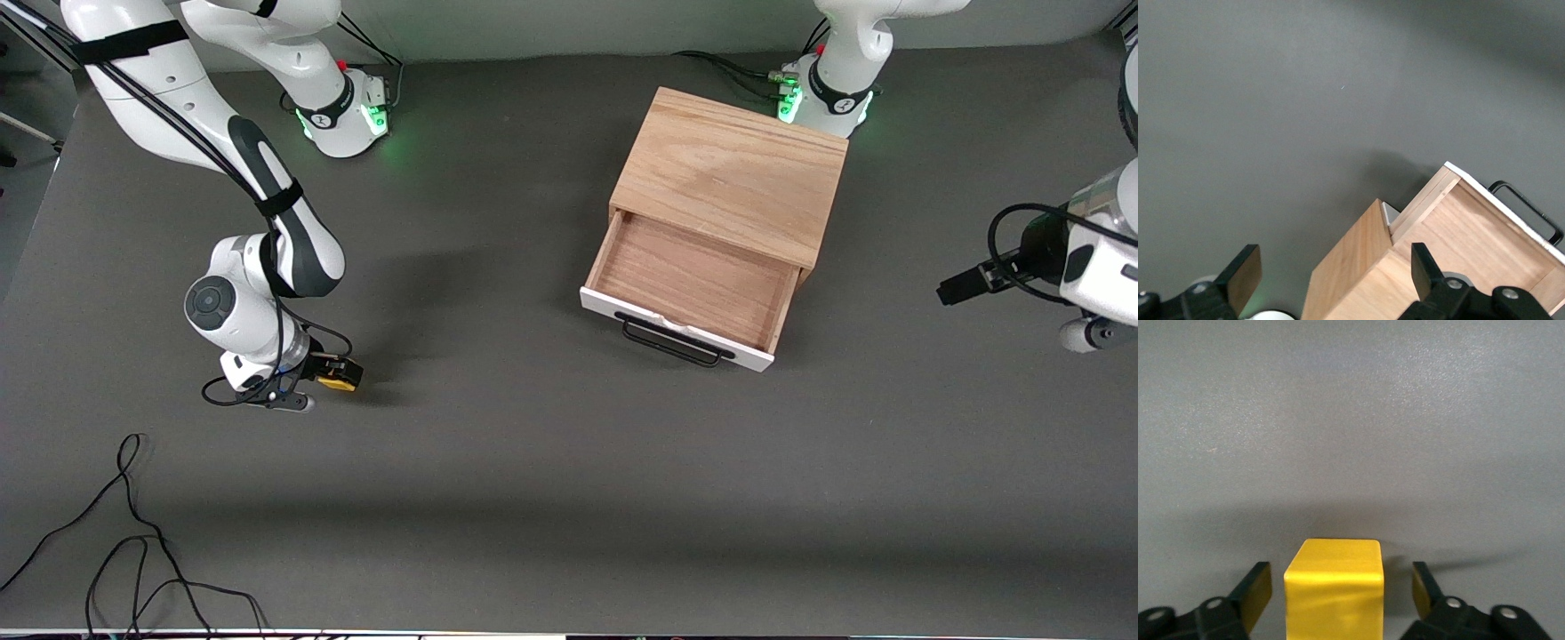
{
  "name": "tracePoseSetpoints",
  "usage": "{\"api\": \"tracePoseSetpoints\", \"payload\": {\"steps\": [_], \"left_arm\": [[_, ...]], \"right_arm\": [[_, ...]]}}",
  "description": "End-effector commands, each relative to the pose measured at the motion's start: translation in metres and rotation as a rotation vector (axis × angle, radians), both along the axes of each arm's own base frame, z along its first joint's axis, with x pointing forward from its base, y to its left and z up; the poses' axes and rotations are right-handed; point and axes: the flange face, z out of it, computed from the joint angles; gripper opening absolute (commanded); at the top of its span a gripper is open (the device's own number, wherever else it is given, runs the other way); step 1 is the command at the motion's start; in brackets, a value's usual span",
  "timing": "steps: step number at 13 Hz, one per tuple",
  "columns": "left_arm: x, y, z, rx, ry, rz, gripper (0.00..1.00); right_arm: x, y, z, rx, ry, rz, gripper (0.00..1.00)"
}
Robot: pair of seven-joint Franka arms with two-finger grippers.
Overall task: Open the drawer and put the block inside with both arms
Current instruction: 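Grasp the yellow cube with the right gripper while the left gripper withdraws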
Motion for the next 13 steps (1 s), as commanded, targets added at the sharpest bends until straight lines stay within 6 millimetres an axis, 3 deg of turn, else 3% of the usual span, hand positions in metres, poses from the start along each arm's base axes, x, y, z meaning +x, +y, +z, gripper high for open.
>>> {"api": "tracePoseSetpoints", "payload": {"steps": [1,4,8,11,13], "left_arm": [[-0.020,0.014,0.005,-0.013,-0.038,-0.144,1.00],[-0.018,0.014,0.013,-0.019,-0.088,-0.275,1.00],[-0.016,0.006,0.020,-0.018,-0.118,-0.299,1.00],[-0.018,0.012,0.019,-0.024,-0.100,-0.368,1.00],[-0.018,0.011,0.017,-0.024,-0.097,-0.361,1.00]], "right_arm": [[-0.002,0.003,0.004,0.009,-0.013,-0.010,0.61],[-0.002,0.005,0.007,0.010,-0.014,-0.007,0.50],[0.000,0.010,0.018,0.014,0.002,-0.005,0.27],[0.015,0.026,0.059,0.021,0.018,0.014,0.08],[0.020,0.028,0.095,0.027,0.031,0.031,0.07]]}}
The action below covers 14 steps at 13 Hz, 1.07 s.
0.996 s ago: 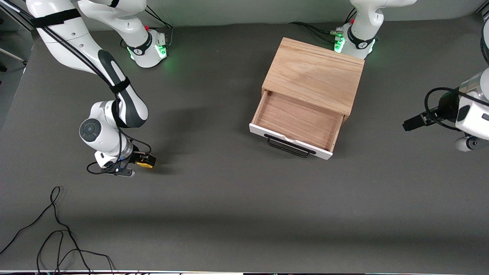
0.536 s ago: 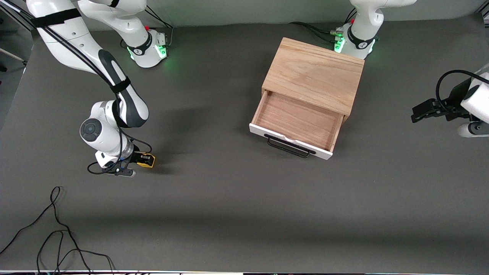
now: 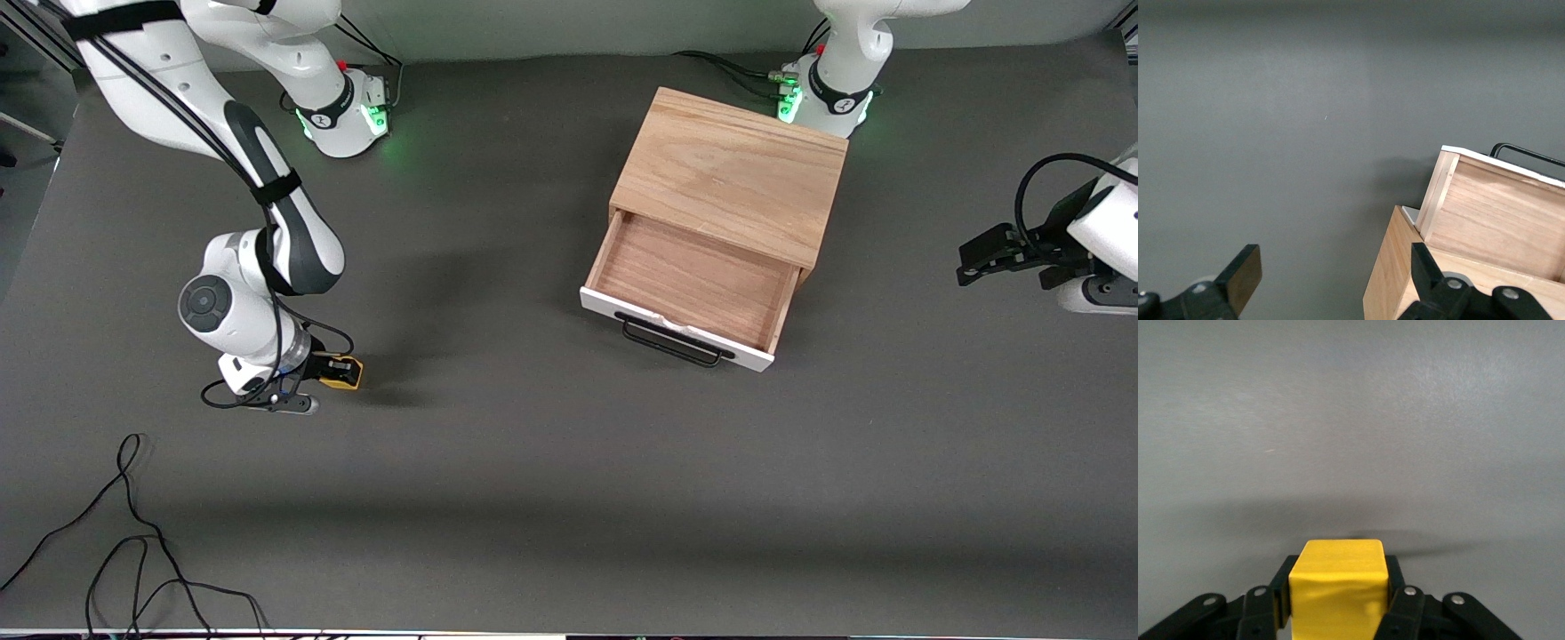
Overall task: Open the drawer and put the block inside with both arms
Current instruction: 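Lift the yellow cube and carry it over the open drawer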
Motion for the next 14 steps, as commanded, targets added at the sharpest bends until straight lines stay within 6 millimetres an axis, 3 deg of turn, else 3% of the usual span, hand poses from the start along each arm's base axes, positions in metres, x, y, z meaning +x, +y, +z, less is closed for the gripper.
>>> {"api": "tracePoseSetpoints", "payload": {"steps": [1,2,5,9,13,14], "left_arm": [[-0.009,-0.003,0.000,0.001,0.008,-0.023,1.00],[-0.009,-0.007,-0.001,0.001,0.008,-0.017,1.00],[-0.009,-0.012,-0.001,0.003,0.005,0.020,1.00],[-0.009,-0.012,-0.001,0.003,0.008,0.015,1.00],[-0.010,-0.007,0.000,0.004,0.009,0.013,1.00],[-0.010,-0.006,0.001,0.006,0.009,0.007,1.00]], "right_arm": [[0.009,0.017,0.065,0.024,-0.029,0.008,0.06],[0.012,0.039,0.087,0.029,-0.019,0.036,0.05],[0.032,0.075,0.154,0.033,0.034,0.026,0.05],[0.035,0.115,0.241,0.051,0.038,0.052,0.05],[0.017,0.182,0.302,0.114,0.002,0.062,0.05],[0.015,0.199,0.306,0.112,0.003,0.041,0.05]]}}
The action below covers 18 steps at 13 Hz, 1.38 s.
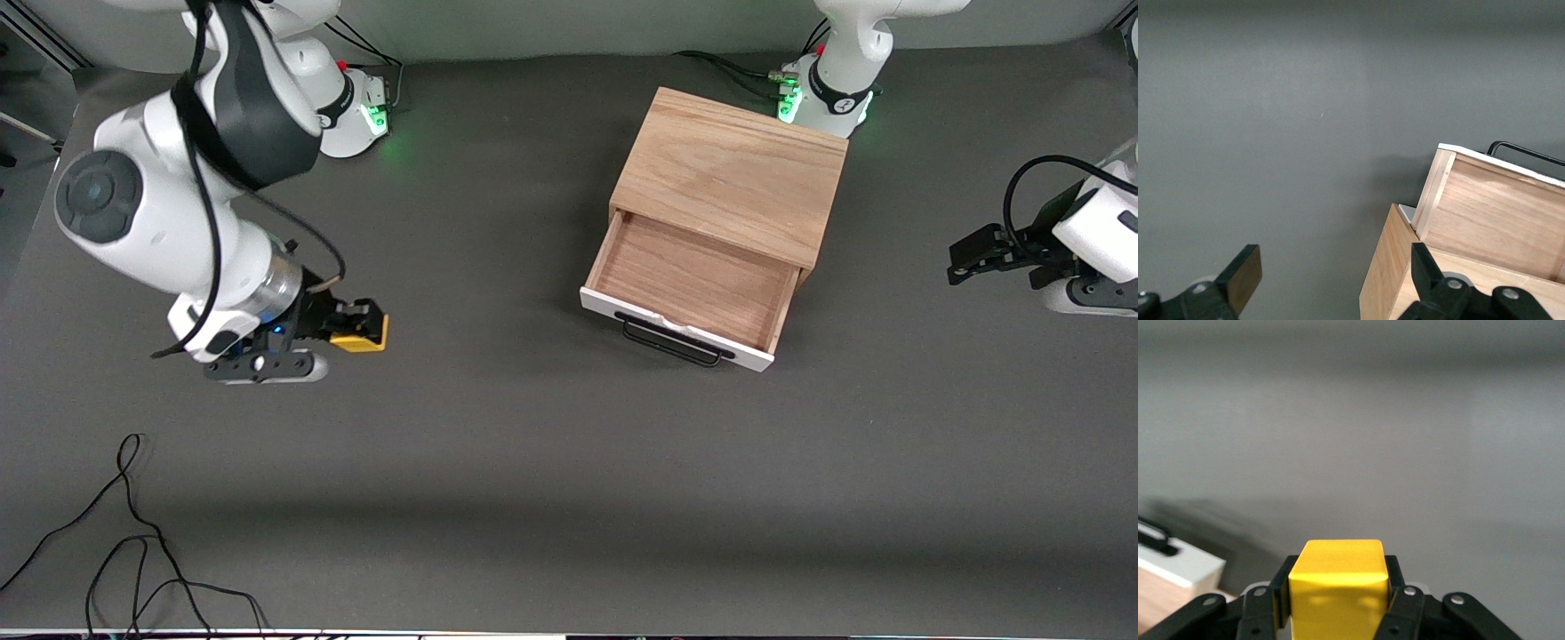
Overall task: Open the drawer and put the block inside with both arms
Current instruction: 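Lift the yellow cube and carry it over the open drawer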
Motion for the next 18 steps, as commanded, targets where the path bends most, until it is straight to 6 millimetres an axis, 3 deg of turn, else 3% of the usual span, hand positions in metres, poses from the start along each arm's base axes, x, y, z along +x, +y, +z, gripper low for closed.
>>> {"api": "tracePoseSetpoints", "payload": {"steps": [1,5,8,10,13,18], "left_arm": [[-0.010,0.003,0.005,0.022,0.001,-0.013,1.00],[-0.012,0.003,0.004,0.080,0.010,-0.029,1.00],[-0.013,0.003,0.004,0.068,0.017,-0.027,1.00],[-0.012,0.002,0.003,0.062,0.017,-0.029,1.00],[-0.013,0.002,0.004,0.056,0.018,-0.027,1.00],[-0.014,0.001,0.003,0.056,0.028,-0.029,1.00]], "right_arm": [[-0.005,0.053,0.022,0.006,0.008,-0.045,0.05],[-0.019,0.121,0.038,0.015,0.011,-0.100,0.05],[-0.039,0.170,0.034,0.022,0.017,-0.146,0.05],[-0.058,0.211,0.021,0.022,0.027,-0.162,0.05],[-0.081,0.268,-0.016,0.035,0.029,-0.095,0.05],[-0.101,0.326,-0.062,0.091,0.000,-0.158,0.05]]}}
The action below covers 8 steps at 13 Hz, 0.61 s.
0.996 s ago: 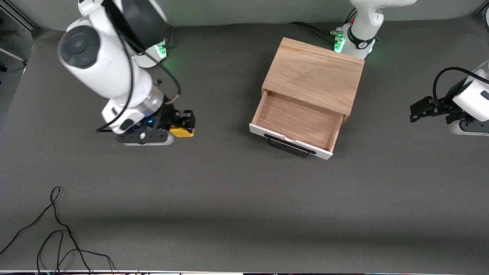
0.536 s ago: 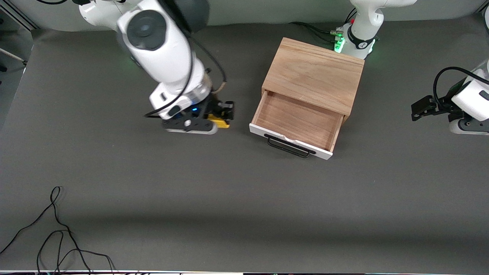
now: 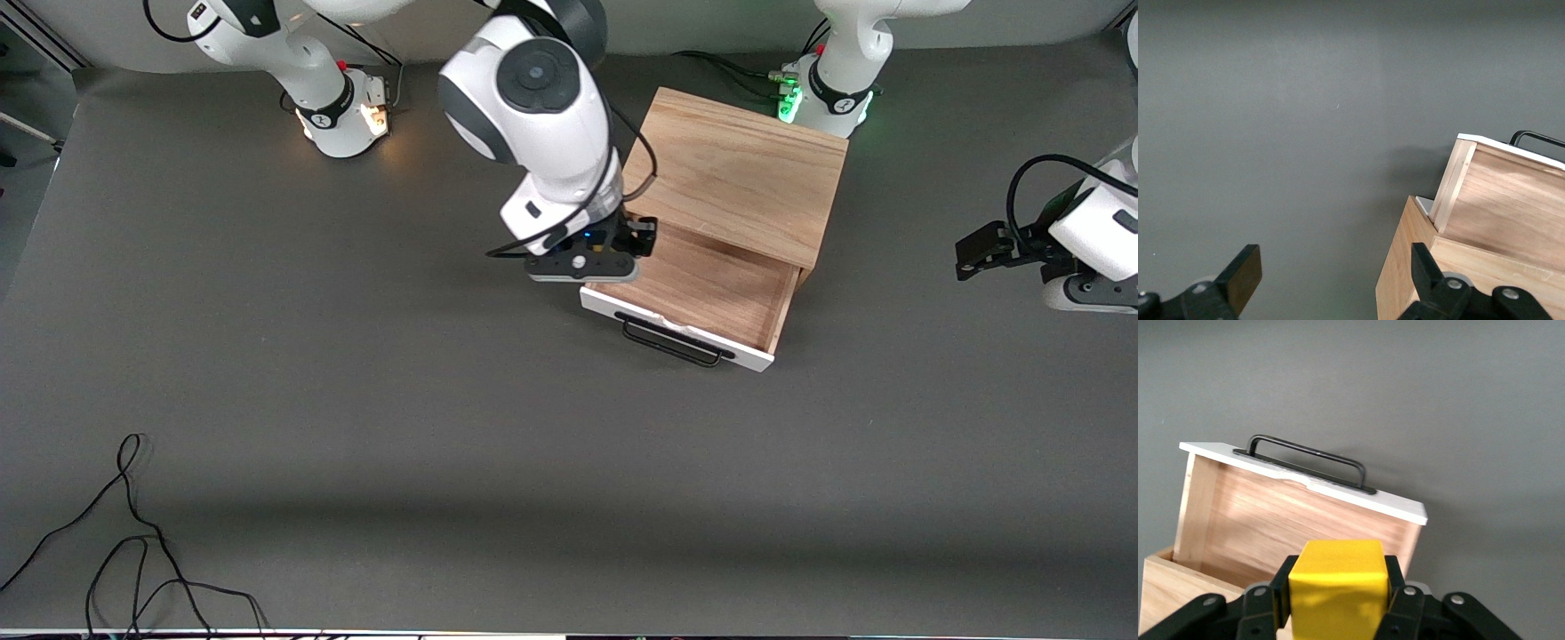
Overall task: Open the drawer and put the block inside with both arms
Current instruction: 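Lift the yellow cube and carry it over the open drawer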
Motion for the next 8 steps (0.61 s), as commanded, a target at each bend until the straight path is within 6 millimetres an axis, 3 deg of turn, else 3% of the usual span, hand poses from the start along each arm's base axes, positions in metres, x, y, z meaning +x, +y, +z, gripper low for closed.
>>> {"api": "tracePoseSetpoints", "payload": {"steps": [1,8], "left_arm": [[-0.010,-0.001,0.004,-0.001,0.004,-0.014,1.00],[-0.010,0.000,0.004,-0.001,0.006,-0.012,1.00]], "right_arm": [[0.001,0.024,-0.017,0.042,-0.020,-0.069,0.05],[-0.024,0.074,-0.109,0.041,0.002,-0.158,0.07]]}}
